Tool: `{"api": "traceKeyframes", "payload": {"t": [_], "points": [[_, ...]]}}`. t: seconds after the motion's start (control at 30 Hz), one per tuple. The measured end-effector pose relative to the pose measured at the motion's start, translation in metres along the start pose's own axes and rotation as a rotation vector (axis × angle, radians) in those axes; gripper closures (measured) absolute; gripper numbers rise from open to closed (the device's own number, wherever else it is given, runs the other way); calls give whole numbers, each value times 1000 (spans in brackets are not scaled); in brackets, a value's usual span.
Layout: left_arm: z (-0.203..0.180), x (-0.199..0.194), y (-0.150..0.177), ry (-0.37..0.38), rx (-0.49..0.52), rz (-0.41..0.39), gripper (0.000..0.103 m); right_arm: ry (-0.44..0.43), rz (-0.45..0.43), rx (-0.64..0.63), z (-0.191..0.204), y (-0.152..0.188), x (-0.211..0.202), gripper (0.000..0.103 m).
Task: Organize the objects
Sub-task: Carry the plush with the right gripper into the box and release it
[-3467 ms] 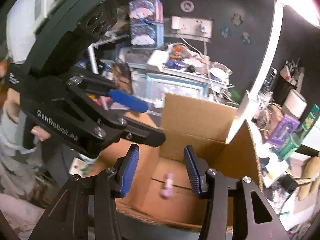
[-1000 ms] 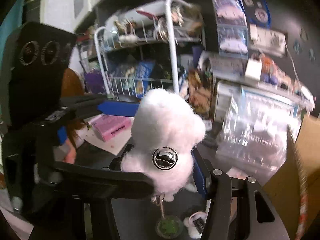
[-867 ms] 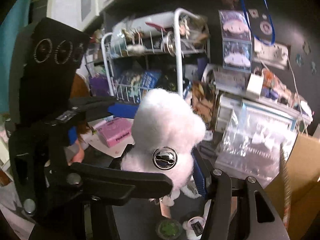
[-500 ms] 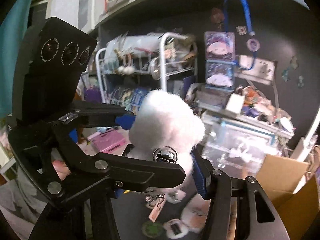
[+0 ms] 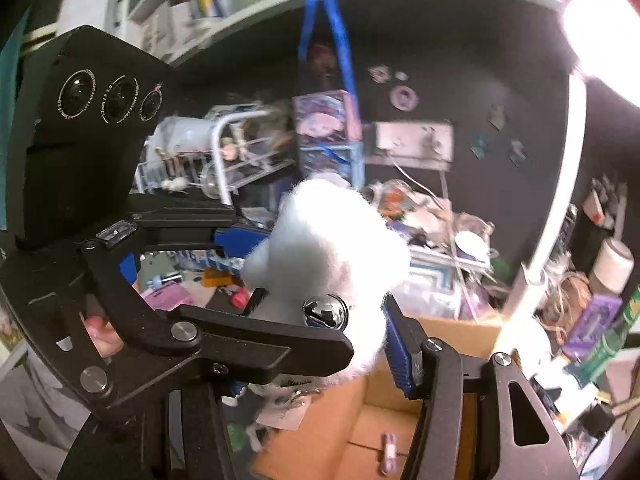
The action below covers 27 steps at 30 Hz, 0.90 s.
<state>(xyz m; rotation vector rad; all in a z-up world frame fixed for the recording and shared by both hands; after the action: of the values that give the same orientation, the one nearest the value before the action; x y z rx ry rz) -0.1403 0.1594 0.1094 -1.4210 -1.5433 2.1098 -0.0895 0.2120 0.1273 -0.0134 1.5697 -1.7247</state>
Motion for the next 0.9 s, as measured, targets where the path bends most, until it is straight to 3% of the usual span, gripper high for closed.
{"api": "traceKeyframes", "payload": {"t": [0.37,0.53,0.9], "points": [[-3,65,17,90,-60,104,41,73,174,51,-48,26,17,53],[-7,83,30,117,-70,137,41,132,249,-9,-53,41,28,53],[-7,89,33,129,-66,147,40,255,292,-122,-48,51,33,54]]}}
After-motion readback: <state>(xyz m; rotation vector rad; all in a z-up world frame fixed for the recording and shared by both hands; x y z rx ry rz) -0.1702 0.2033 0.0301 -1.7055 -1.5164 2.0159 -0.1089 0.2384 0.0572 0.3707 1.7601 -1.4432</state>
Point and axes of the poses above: each gripper's, at about its wrist camera, not at the fingertips, and x roughly the way its jaws point, z to its left, y to its underside, the point moved 2 cm from there along x, roughly the way its jaws point, and after that the axes turned 10 degrees about x, right-handed, at the moved point
